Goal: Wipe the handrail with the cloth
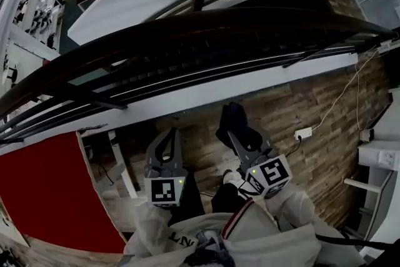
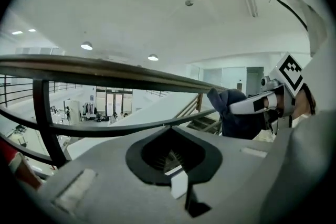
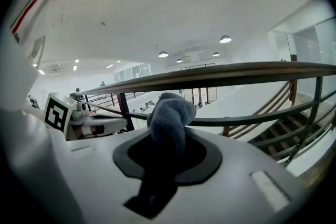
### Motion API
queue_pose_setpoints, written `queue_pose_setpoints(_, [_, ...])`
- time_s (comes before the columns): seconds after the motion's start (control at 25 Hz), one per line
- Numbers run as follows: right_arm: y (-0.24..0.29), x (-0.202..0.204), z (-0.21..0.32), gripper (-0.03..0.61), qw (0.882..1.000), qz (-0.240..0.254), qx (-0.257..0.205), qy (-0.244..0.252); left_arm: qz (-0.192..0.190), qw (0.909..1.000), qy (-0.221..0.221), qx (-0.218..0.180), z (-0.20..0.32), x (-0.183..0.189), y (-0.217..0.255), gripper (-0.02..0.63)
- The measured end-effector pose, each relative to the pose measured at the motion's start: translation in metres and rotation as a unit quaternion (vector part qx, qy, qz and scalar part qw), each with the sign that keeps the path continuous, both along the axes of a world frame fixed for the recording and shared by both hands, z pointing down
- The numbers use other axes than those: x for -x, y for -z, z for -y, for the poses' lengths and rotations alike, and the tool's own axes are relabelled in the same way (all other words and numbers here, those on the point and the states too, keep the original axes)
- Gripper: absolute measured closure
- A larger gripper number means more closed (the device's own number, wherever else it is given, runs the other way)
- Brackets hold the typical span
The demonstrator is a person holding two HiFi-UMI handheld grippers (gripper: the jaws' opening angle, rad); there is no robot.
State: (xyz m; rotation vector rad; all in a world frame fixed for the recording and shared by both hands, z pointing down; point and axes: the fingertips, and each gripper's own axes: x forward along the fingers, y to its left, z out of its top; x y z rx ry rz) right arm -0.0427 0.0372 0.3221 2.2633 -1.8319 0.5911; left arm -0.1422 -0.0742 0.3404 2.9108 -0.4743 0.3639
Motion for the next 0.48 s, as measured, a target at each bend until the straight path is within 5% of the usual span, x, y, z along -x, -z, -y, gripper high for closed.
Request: queue_pose_setpoints(0.48, [0.038, -0.022, -0.134, 0.489, 0.998, -0.023, -0.057, 0.008, -0.019, 0.9988, 0.023, -0.039, -0.146, -0.028, 0.061, 0.611])
